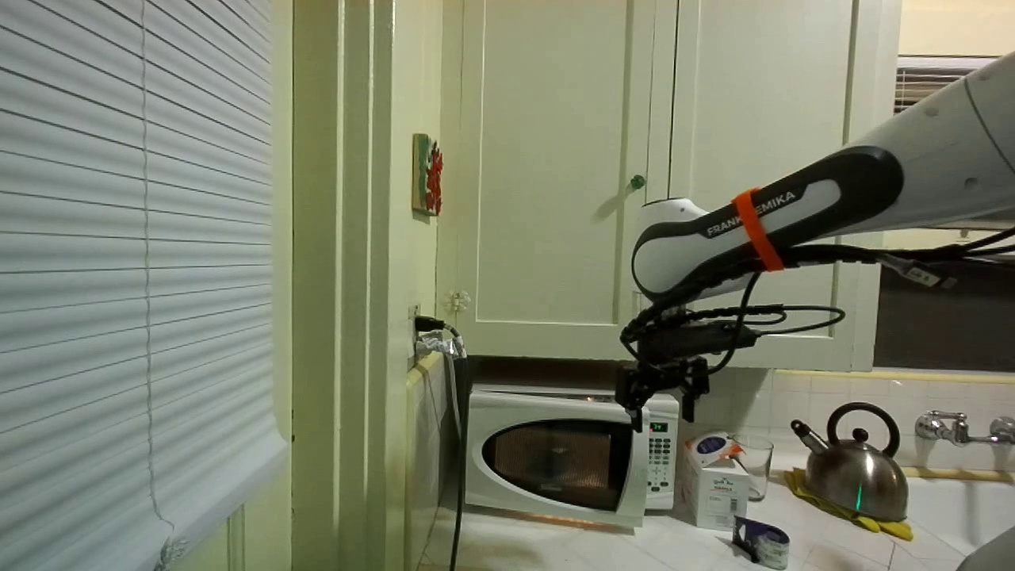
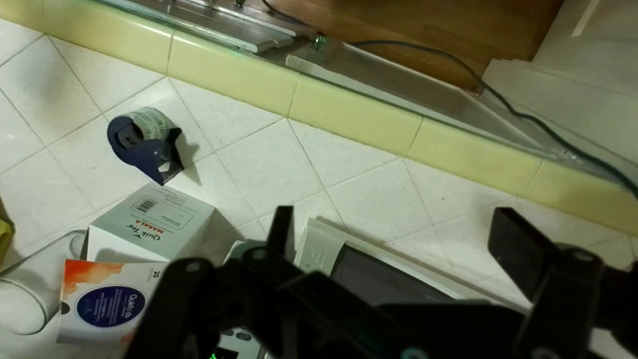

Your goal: Open the microwave door

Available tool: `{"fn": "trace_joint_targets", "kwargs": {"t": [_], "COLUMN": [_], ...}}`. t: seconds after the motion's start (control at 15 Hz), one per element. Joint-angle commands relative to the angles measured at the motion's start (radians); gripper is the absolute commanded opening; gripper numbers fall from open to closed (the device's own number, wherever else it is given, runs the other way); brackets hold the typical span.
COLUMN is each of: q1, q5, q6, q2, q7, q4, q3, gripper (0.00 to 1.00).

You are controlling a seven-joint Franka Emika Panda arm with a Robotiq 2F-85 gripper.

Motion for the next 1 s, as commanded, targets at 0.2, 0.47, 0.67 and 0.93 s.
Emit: {"fn": "trace_joint_targets", "kwargs": {"t": [0.2, 0.47, 0.67, 0.93], "q1": [-0.068, -0.130, -0.185, -0.246], "q5": [-0.006, -0.128, -0.294, -0.508], "q6": [0.268, 0.505, 0.658, 0.758], "q2": [0.175, 0.250, 0.290, 0.321], "q7": [0.332, 0.500, 0.624, 0.776], "q4": [0.083, 0.113, 0.108, 0.099], "q3": [0.061, 0.078, 0.096, 0.131], "gripper": [1.00, 0.66, 0.42, 0.11]}}
